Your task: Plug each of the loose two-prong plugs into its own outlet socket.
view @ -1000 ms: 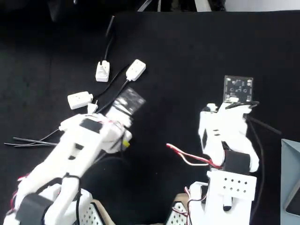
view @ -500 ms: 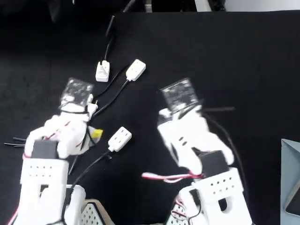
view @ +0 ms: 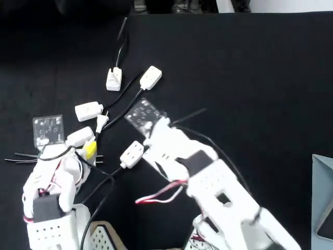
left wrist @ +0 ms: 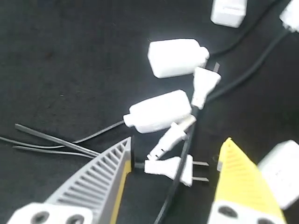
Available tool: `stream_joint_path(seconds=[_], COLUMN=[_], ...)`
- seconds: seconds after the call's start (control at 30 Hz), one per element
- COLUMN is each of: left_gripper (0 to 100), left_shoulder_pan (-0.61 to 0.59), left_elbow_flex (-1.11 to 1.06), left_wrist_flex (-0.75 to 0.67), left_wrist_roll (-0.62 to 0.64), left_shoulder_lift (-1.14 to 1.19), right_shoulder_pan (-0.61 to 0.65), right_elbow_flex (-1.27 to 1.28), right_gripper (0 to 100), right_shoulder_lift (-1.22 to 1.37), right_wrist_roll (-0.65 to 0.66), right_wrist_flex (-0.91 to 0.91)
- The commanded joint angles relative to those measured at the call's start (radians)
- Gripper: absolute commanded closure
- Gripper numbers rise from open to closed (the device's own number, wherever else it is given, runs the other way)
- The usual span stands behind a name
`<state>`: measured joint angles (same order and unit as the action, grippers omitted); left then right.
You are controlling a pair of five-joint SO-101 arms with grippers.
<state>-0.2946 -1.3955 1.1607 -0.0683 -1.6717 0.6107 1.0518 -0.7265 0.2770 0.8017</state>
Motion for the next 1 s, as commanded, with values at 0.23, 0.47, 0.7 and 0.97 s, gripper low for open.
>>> stream_joint_path(seconds=[0.23,0.47,0.7,0.97], left_gripper=[70,70,70,70], left_shoulder_pan=[-0.077,-0.077,-0.076,-0.076], left_elbow_flex=[-0.082,-0.082,-0.084,-0.084], left_wrist_flex=[-0.002,-0.002,-0.002,-0.002], left_wrist_roll=[0.012,0.011,0.011,0.011], left_shoulder_lift=[-0.144,-0.144,-0.144,-0.144], right_shoulder_pan=[0.081,0.061,0.054,0.054], right_elbow_flex=[-0.182,-0.189,-0.189,-0.194], right_gripper=[98.6,98.6,98.6,98.6], right_shoulder_lift=[0.292,0.374,0.409,0.467], right_wrist_roll=[0.011,0.011,0.008,0.011], right_wrist_flex=[-0.123,-0.19,-0.189,-0.164])
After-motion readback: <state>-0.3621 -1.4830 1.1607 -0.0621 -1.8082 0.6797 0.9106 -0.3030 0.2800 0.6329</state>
